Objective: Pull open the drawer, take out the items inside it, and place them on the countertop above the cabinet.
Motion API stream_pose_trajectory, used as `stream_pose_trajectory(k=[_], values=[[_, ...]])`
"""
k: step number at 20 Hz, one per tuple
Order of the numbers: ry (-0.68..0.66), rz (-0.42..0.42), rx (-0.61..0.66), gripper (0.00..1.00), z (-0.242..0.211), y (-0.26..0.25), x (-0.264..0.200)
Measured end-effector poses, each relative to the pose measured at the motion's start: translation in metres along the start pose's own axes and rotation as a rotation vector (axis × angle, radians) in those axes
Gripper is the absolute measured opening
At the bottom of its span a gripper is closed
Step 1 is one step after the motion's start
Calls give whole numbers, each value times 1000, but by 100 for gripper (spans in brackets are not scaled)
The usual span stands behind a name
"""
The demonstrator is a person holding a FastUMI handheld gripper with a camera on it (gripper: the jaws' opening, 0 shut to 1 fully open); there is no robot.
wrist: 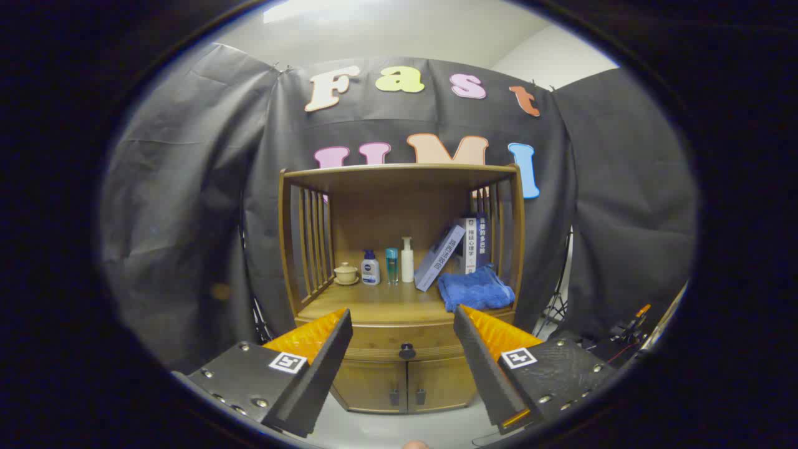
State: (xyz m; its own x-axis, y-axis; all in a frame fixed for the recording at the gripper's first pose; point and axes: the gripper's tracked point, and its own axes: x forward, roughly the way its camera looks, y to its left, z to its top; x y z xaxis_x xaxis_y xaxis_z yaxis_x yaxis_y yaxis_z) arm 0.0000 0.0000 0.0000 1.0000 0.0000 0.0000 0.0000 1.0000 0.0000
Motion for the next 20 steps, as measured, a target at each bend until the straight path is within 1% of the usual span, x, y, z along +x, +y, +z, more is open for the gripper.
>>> stream_pose_trajectory(k=[7, 13, 17, 20], values=[[-18, -8, -15, 98, -3, 2, -2], [-23, -5, -51, 98, -14, 5, 10], [-15, -3, -28, 98, -27, 5, 30], [16, -3, -32, 98, -45, 3, 61]])
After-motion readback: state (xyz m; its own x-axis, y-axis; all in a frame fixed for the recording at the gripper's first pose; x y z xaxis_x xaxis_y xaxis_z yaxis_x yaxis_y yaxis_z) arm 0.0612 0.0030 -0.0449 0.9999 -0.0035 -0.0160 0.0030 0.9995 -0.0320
